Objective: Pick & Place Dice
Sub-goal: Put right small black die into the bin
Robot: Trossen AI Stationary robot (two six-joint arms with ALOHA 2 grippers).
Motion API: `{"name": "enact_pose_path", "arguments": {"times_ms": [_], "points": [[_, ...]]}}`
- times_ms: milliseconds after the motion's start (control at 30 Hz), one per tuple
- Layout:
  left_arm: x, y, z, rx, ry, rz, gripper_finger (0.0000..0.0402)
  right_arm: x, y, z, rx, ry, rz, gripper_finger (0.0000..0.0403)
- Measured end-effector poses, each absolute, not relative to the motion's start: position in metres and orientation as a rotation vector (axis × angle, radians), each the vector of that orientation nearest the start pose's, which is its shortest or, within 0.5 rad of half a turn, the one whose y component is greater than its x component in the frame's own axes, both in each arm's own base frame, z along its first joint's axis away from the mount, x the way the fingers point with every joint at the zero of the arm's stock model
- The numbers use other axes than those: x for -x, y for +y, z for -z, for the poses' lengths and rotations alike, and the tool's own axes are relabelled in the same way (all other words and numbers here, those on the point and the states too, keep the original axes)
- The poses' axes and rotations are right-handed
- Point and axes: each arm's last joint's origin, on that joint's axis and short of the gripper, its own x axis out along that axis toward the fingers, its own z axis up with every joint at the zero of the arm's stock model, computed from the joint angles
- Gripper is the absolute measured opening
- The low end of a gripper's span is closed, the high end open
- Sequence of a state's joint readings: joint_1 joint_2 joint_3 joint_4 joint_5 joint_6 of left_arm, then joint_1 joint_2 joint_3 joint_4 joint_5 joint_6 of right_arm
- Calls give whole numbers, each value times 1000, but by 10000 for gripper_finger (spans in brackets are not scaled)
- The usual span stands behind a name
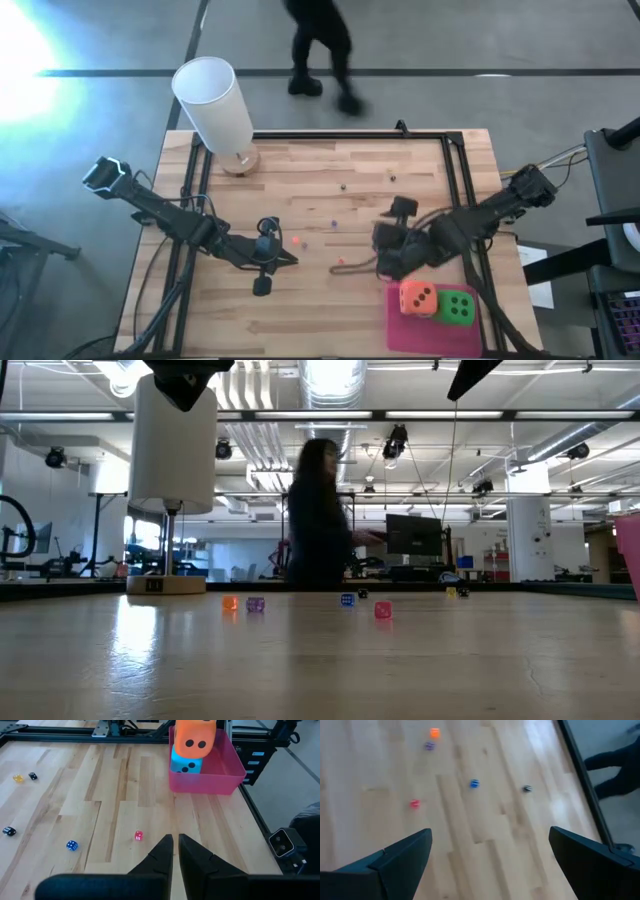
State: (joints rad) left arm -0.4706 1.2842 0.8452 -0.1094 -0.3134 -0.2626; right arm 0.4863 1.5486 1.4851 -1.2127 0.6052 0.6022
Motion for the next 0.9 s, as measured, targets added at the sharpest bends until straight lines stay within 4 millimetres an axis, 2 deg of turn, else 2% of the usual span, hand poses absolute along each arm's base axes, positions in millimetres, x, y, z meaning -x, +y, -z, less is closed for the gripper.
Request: {"name": "enact_pose_path", "arguments": {"times_ms": [233,500,700,900], "points": [[-248,-116,-257,46,524,85,36,-254,74,-334,29,1001,494,400],[-248,-116,-257,44,529,84,36,-242,27,-331,-167,996,449,400],[-248,-116,-256,43,531,84,36,-234,11,-328,-206,954,498,400],[-247,-116,-256,40,538,83,36,-236,9,-319,-206,963,507,400]]}}
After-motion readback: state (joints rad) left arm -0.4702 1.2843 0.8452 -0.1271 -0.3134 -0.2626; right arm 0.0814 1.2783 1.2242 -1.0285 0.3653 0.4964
